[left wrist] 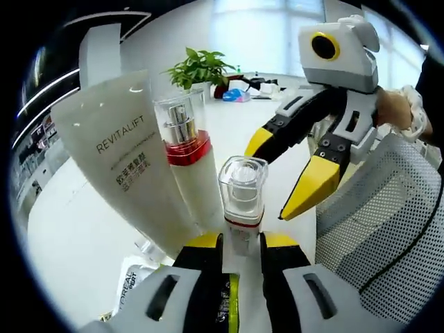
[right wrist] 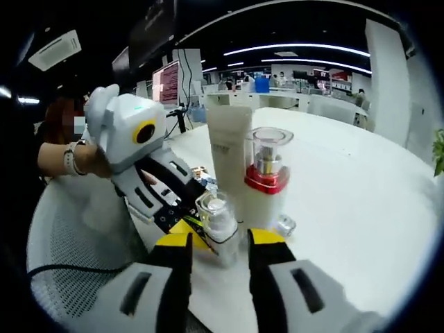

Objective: Arrange the skincare products in the storage area until every visible bottle or jar stands upright without overlapping.

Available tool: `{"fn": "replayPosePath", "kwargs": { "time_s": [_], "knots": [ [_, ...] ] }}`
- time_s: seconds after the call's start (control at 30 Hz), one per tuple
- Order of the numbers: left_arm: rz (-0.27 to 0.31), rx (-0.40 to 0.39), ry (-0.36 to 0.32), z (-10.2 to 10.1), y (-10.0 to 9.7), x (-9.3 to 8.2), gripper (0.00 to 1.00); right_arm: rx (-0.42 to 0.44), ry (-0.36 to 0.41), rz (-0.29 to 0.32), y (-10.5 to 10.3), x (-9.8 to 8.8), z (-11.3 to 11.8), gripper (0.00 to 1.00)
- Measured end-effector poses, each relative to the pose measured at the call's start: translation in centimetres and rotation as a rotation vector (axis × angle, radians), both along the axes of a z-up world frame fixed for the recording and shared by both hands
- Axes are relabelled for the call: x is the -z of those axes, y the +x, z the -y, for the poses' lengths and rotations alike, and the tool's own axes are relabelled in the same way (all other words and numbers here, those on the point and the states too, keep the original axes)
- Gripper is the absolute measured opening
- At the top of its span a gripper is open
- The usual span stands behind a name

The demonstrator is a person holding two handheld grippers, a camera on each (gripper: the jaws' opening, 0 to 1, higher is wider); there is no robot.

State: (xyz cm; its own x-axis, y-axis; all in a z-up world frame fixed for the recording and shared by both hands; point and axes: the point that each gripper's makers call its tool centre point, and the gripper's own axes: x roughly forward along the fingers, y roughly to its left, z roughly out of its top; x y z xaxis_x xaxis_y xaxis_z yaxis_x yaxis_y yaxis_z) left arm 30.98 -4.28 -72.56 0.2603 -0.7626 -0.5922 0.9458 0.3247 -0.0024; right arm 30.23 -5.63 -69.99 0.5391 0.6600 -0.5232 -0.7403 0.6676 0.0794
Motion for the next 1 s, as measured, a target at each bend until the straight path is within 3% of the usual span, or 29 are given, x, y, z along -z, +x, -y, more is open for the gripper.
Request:
{"fn": "replayPosePath", "kwargs": {
  "time_s": [0.07,0.17,0.3,1.0],
  "knots": [
    [-0.007,-0.01,0.002,-0.1,-0.1,0.0,0.15,-0.015,-0.015,-0.015,-0.2,0.9,-0.1,0.25],
    [-0.017,-0.003,0.012,0.0,-0.5,0.4,0.09,-0.012,0.014,-0.086,-0.3,2.2,-0.4,0.22],
    [-0.023,-0.011,0.038,-0.2,-0.6,1.0,0.08,0.015,0.027,-0.109,-0.1,2.7,0.1,0.12],
    [-0.031,-0.068,0.017,0.3,1.0,1.1,0.0,0.037,0.04,-0.144,1.8,3.4,1.0,0.09]
  ]
}}
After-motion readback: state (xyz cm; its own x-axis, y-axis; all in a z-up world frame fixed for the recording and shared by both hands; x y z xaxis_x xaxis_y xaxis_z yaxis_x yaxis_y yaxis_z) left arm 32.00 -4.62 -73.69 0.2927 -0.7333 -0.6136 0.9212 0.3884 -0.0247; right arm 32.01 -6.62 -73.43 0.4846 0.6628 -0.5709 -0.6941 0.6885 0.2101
